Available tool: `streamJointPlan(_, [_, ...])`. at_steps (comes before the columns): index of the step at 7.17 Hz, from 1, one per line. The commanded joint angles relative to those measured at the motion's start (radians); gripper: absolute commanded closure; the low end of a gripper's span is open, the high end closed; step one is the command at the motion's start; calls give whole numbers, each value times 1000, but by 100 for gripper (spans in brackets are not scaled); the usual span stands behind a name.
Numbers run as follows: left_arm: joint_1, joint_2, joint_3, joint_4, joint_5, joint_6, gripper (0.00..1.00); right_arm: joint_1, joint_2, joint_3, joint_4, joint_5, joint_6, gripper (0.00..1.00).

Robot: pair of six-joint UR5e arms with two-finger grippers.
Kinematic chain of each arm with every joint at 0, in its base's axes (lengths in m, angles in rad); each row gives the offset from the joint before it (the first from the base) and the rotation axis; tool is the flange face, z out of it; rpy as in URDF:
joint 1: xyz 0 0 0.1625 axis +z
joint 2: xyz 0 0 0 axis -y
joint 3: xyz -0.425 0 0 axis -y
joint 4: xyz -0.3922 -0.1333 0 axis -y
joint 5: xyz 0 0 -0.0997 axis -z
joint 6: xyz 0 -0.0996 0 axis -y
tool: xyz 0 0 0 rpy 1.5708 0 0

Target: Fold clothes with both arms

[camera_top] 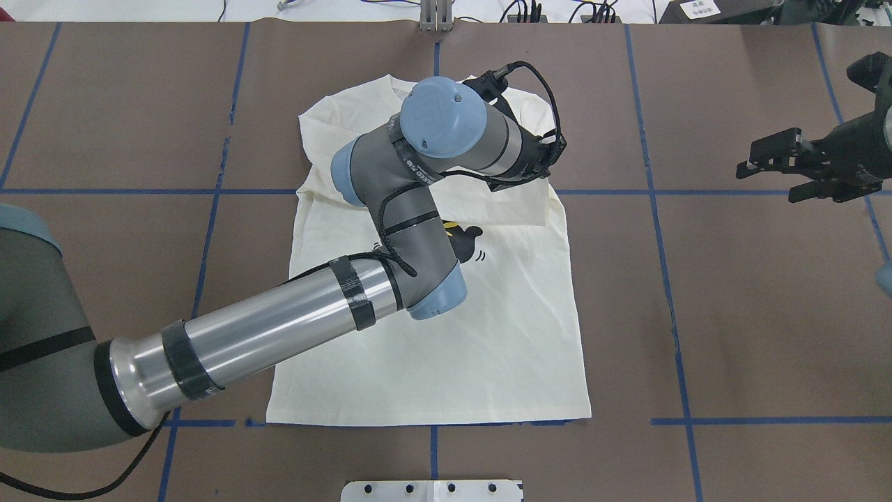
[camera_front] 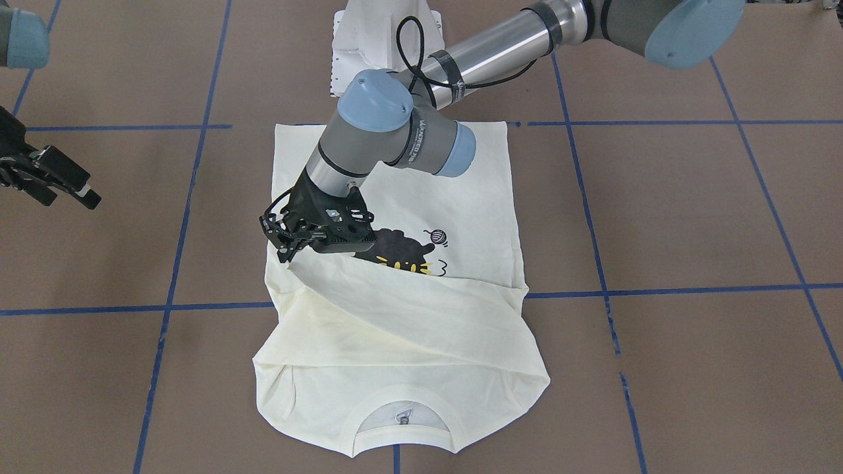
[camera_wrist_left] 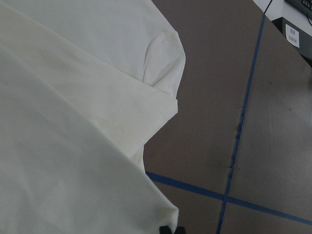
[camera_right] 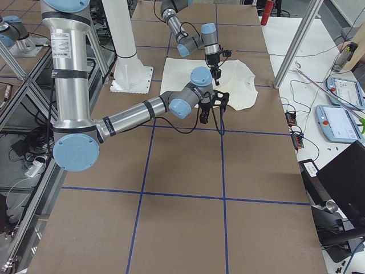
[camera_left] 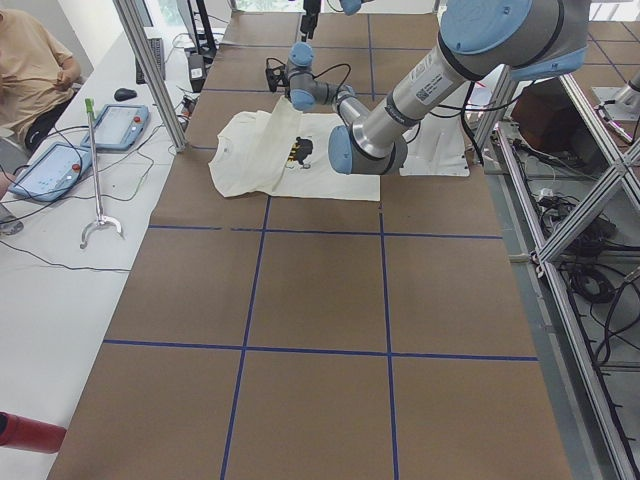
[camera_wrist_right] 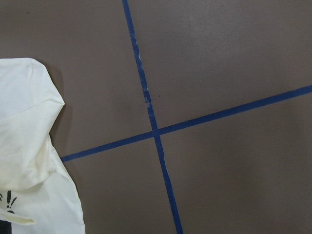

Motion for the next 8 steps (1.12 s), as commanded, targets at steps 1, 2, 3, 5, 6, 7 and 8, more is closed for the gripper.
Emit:
streamJointPlan(1, [16,-55,74,-33,69,-6,34,-1,3,1,-2,6,4,0])
streamJointPlan(2, [16,-64,71,-30,69,-38,25,-9,8,1,0,6,20,0])
streamJointPlan(3, [14,-47,45,-25,63,-54,25,-47,11,8,0,0,49,0])
streamJointPlan(5, [13,194,-328,68,16,-48,25,-212,2,72,9,-113,265,0])
streamJointPlan(6, [11,298,-473,105,6,-34,26,-303,-9,91,12,-161,375,0])
streamJointPlan(7, [7,382,-584,108,6,-5,26,-472,-17,162,11,-350,545,1])
streamJointPlan(8, [4,442,-649,107,3,47,26,-659,-23,194,11,-549,717,4])
